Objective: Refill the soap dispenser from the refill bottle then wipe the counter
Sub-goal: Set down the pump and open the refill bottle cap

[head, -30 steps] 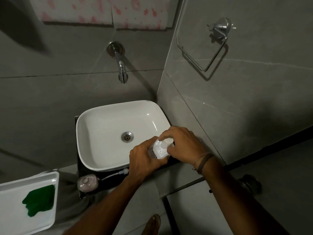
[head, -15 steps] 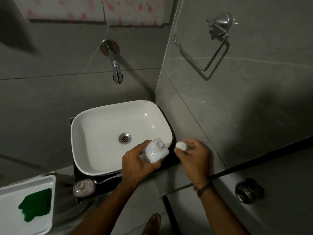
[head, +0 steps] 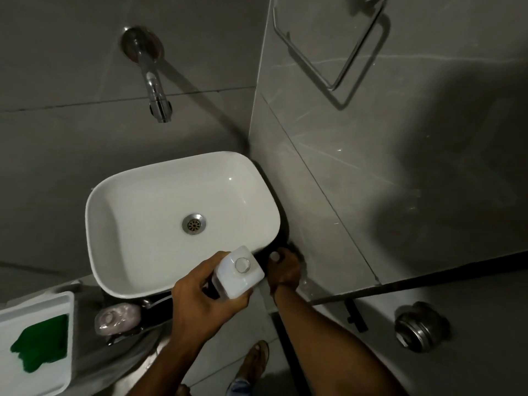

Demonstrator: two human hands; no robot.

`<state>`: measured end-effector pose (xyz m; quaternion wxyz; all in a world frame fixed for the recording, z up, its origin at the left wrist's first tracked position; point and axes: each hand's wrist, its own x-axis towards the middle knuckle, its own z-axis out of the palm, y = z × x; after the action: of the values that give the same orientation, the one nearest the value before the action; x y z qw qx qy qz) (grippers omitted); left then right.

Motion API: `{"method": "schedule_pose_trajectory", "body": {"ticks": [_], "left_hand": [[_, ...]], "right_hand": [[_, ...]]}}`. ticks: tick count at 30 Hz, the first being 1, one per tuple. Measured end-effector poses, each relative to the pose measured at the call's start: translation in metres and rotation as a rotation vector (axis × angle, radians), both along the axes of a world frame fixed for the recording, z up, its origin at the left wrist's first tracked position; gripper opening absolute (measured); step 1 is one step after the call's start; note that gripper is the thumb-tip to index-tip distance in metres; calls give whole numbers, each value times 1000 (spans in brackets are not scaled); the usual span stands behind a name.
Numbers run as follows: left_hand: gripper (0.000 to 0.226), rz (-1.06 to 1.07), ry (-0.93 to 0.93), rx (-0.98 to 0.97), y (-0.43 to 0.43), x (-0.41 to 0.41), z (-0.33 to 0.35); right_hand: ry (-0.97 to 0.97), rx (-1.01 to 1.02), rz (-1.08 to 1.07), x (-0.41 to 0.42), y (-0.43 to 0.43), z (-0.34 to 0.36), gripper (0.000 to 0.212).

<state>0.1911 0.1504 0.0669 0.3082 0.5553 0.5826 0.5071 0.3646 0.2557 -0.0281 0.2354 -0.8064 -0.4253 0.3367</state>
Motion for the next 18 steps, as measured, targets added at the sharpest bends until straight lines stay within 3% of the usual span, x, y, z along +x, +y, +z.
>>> {"method": "schedule_pose_trajectory", "body": {"ticks": [6, 14, 18], "left_hand": [[62, 20, 4, 23, 3, 4, 8], [64, 47, -2, -10, -6, -2, 15], [62, 96, 13, -18, -18, -13, 24]], "right_hand": [[-27, -20, 63, 6, 5, -16, 20], [15, 86, 100, 6, -34, 17, 40], [267, 172, 287, -6, -86, 58, 75]]}}
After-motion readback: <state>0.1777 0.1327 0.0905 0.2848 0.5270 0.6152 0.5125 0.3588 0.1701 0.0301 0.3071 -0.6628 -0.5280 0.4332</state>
